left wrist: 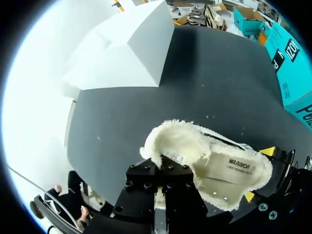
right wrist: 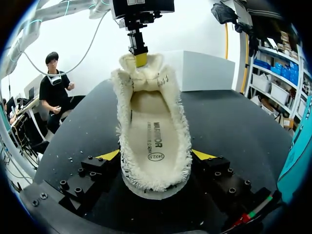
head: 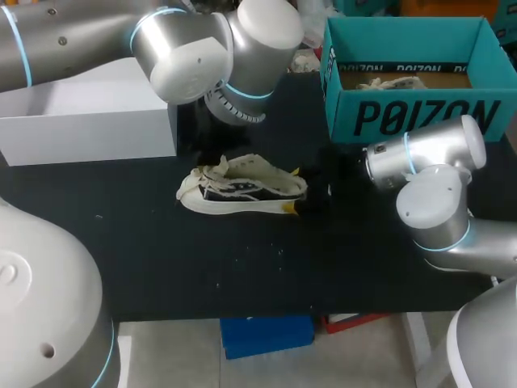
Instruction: Take the shoe out of the shoebox, open the shoe tongue, remove and reinsert the insole, then place the shoe into the shoebox
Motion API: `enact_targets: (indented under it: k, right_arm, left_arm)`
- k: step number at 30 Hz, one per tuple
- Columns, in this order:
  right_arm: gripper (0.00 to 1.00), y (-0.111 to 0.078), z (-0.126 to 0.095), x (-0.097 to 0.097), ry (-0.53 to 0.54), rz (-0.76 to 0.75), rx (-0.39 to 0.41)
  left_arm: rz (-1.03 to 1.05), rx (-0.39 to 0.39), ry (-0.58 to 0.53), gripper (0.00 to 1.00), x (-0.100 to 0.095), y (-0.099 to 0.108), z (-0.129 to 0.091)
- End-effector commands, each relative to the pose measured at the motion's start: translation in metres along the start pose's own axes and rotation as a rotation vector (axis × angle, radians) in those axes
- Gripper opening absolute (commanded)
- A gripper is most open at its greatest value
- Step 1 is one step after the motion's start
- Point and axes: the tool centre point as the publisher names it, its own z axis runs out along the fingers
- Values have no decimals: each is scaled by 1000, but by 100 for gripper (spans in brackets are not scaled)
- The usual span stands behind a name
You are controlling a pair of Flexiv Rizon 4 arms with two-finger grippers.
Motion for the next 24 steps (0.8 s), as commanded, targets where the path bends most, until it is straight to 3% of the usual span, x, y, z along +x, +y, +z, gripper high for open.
enact_targets:
  k: [1, 2, 3, 4, 6, 24]
  right_arm:
    - [0, -2, 2, 0, -3, 2, 4]
    - [0, -2, 2, 0, -3, 2, 4]
    - [0, -2, 2, 0, -3, 2, 4]
    - [0, -2, 2, 0, -3, 2, 4]
    - [0, -2, 2, 0, -3, 2, 4]
    - [0, -2, 2, 0, -3, 2, 4]
  left_arm:
    - [-6, -40, -23, 0, 1, -4, 11]
    - [-5, -46, -23, 0, 1, -5, 12]
    - [-5, -48, -27, 7, 0, -5, 12]
    - [-5, -55, -34, 30, 0, -4, 13]
    - [-6, -60, -37, 100, 0, -5, 14]
    - [-20, -81, -34, 100, -7, -5, 22]
